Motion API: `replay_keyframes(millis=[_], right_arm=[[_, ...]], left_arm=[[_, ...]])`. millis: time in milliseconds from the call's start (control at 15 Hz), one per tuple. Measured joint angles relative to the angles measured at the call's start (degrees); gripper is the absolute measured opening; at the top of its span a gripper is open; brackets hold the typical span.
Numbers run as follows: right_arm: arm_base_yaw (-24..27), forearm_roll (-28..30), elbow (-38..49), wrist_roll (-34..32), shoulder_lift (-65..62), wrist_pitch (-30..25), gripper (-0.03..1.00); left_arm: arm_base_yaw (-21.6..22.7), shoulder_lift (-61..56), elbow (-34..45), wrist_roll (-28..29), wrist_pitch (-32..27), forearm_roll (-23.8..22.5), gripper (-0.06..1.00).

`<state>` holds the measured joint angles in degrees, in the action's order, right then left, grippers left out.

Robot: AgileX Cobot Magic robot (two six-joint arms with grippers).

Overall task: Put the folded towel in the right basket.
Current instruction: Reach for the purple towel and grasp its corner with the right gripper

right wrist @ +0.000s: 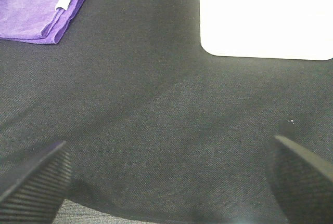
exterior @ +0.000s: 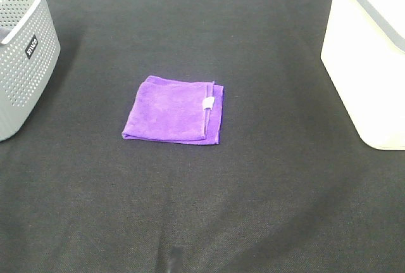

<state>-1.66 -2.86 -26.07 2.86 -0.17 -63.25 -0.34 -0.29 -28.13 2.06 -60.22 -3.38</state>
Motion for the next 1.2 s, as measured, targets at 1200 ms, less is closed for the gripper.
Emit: replay_keyframes(millis=[1200], right_arm=[[0.00,0.00,0.00,0.00,0.00,0.00,0.96]], left_arm=[[0.00,0.00,0.00,0.00,0.00,0.00,0.99]])
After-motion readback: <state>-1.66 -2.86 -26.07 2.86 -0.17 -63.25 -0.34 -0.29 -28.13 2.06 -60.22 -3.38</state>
